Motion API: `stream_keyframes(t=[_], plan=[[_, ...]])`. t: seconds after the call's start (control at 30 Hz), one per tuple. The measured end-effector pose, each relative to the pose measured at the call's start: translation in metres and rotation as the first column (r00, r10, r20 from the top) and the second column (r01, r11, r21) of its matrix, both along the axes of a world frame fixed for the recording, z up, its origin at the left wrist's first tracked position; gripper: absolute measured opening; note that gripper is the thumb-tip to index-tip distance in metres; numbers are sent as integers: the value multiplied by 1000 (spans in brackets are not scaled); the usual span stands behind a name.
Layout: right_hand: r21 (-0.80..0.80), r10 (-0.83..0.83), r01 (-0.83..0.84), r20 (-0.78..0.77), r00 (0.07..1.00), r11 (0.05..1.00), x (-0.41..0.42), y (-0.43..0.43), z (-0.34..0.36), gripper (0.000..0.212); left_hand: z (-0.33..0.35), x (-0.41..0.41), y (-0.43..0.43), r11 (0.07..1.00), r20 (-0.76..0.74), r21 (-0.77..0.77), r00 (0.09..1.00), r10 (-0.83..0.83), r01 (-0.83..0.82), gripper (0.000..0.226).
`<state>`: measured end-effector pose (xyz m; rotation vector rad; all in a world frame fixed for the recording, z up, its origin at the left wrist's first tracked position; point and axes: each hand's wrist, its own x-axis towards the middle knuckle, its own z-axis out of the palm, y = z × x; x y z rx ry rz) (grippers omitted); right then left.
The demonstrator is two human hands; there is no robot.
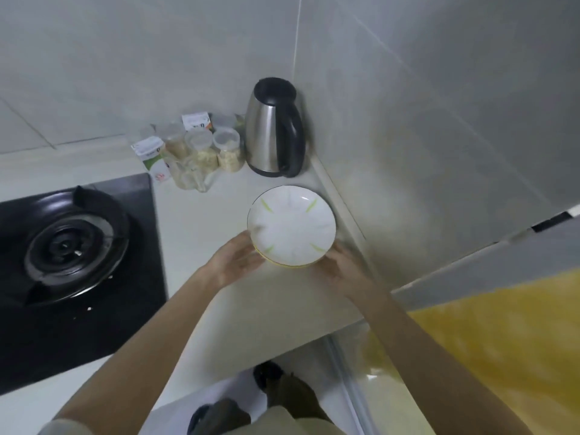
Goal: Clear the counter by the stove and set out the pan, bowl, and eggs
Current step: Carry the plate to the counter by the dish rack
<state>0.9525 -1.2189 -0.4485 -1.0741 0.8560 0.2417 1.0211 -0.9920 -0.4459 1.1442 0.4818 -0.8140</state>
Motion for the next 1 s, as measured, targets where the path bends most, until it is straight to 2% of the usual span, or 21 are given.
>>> stream_keyframes(t=[0.1, 0.27, 0.4, 0.57, 0.67, 0.83, 0.9, 1.0], plan=[[75, -31, 30, 21, 999, 997, 10, -6, -7, 38, -7, 3, -10, 1000, 41, 20, 999, 11, -12, 18], [-27, -68, 67, -21, 997, 997, 14, -8, -7, 51, -14, 2, -15, 998, 142, 58, 990, -28, 19, 33], [-119, 10, -15, -41, 999, 993, 15, -7, -9, 52, -16, -5, -11, 998, 165, 63, 986, 10, -20, 37], [-115, 99, -101, -19, 995, 988, 12, 1, 3, 52, -9, -29, 3, 992, 180, 43, 978, 105, -115, 34], [-96, 146, -144, 12, 989, 985, 13, 11, 14, 50, -4, -47, 17, 973, 176, 27, 959, 223, -231, 40], [-148, 345, -328, 112, 932, 933, 19, 54, 39, 48, 22, -83, 61, 876, 240, 24, 853, 463, -482, 46], [-166, 355, -331, 140, 924, 929, 24, 65, 49, 48, 34, -87, 69, 857, 269, 14, 828, 493, -515, 43], [-151, 491, -469, 194, 849, 870, 22, 111, 69, 47, 55, -119, 106, 763, 319, -13, 720, 616, -647, 43]])
